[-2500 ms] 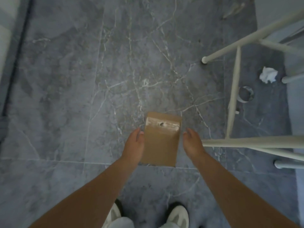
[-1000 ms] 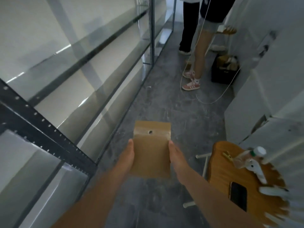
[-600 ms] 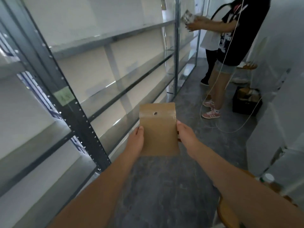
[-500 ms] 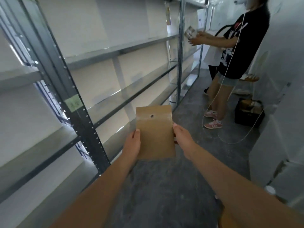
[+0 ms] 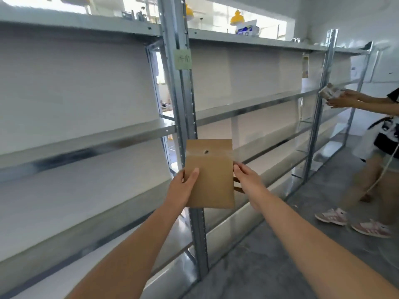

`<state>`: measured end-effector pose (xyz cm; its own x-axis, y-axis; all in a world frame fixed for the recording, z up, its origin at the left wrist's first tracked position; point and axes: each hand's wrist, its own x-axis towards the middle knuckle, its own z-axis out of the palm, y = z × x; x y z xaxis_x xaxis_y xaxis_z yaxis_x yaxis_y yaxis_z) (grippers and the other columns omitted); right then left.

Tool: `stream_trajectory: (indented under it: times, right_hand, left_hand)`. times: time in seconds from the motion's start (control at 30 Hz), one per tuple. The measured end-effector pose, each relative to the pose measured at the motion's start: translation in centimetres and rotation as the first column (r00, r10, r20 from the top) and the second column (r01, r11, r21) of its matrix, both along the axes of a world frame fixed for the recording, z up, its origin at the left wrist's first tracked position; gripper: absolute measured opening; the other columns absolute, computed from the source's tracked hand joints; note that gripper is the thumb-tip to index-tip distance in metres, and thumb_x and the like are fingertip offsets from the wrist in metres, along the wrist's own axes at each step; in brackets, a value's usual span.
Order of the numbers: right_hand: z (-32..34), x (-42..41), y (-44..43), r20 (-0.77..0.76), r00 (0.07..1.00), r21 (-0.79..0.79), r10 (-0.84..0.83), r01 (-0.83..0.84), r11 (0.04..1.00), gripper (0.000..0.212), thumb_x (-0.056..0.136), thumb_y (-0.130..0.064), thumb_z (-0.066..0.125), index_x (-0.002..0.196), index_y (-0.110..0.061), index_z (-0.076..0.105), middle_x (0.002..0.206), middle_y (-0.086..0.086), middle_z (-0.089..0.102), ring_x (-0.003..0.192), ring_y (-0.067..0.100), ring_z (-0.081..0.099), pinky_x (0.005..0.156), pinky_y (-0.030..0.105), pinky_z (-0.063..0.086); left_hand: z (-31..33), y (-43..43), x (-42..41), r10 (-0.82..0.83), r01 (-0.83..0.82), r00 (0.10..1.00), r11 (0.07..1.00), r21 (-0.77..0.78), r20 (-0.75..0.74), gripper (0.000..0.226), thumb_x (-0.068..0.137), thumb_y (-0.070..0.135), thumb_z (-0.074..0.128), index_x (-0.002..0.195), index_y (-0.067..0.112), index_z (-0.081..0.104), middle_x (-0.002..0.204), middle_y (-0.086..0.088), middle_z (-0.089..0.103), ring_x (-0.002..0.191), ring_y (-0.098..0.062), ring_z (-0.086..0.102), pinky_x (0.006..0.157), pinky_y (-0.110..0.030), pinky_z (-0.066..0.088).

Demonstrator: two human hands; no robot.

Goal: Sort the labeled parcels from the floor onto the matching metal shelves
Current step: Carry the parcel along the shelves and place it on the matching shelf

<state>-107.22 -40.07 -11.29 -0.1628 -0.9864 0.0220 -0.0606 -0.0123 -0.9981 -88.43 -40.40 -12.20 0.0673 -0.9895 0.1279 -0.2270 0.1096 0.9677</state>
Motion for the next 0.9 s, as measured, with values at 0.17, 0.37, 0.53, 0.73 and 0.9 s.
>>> stream_trajectory:
  times: [0.17, 0.37, 0.53, 0.73, 0.9]
  right_hand:
    - [0.3, 9.0, 0.0, -0.010, 0.990, 0.027, 0.143, -0.143, 0.989, 0.030, 0.104, -0.035, 0.043, 0.131, -0.029, 0.052, 0.132, 0.002, 0.058, 0.119, 0.024, 0.057, 0.100, 0.045, 0.051]
    - [0.9, 19.4, 0.6, -0.014, 0.947, 0.082, 0.322, -0.319, 0.944, 0.033, 0.101, -0.041, 0.046, 0.131, -0.029, 0.052, 0.134, 0.002, 0.056, 0.119, 0.025, 0.055, 0.105, 0.047, 0.047]
    - [1.6, 26.3, 2.0, -0.008, 0.886, 0.177, 0.464, -0.455, 0.873, 0.067, 0.092, -0.058, 0.048, 0.146, -0.019, 0.042, 0.148, 0.003, 0.047, 0.139, 0.027, 0.039, 0.117, 0.046, 0.032]
    - [1.1, 32.6, 4.6, 0.065, 0.795, 0.173, 0.603, -0.604, 0.778, 0.089, 0.072, -0.069, 0.056, 0.139, -0.011, 0.050, 0.133, 0.004, 0.060, 0.126, 0.023, 0.051, 0.107, 0.039, 0.042]
    - [-0.2, 36.1, 6.7, 0.035, 0.753, 0.140, 0.657, -0.654, 0.743, 0.066, 0.085, -0.053, 0.063, 0.131, -0.007, 0.058, 0.114, 0.005, 0.069, 0.104, 0.020, 0.064, 0.089, 0.031, 0.052]
  left_hand:
    - [0.6, 2.7, 9.2, 0.134, -0.133, 0.990, 0.990, -0.036, 0.044, 0.049, 0.094, 0.047, 0.060, 0.134, 0.018, 0.056, 0.120, 0.002, 0.065, 0.093, -0.003, 0.061, 0.072, -0.017, 0.047]
    - [1.2, 7.0, 19.3, 0.316, -0.311, 0.944, 0.948, -0.070, 0.096, 0.044, 0.096, 0.046, 0.058, 0.130, 0.017, 0.060, 0.116, 0.003, 0.067, 0.088, 0.003, 0.058, 0.066, -0.010, 0.041]
    - [1.8, 11.1, 25.8, 0.411, -0.408, 0.911, 0.910, -0.067, 0.026, 0.043, 0.096, 0.046, 0.057, 0.128, 0.018, 0.060, 0.114, 0.002, 0.066, 0.092, -0.005, 0.061, 0.071, -0.017, 0.045]
    - [1.3, 15.9, 31.4, 0.487, -0.486, 0.873, 0.872, -0.061, 0.009, 0.042, 0.098, 0.045, 0.054, 0.128, 0.016, 0.059, 0.116, -0.001, 0.065, 0.094, -0.010, 0.061, 0.077, -0.024, 0.046]
    - [0.6, 19.6, 35.3, 0.530, -0.531, 0.847, 0.846, -0.052, -0.029, 0.035, 0.099, 0.043, 0.053, 0.120, 0.016, 0.061, 0.106, 0.004, 0.065, 0.091, -0.009, 0.060, 0.067, -0.019, 0.043]
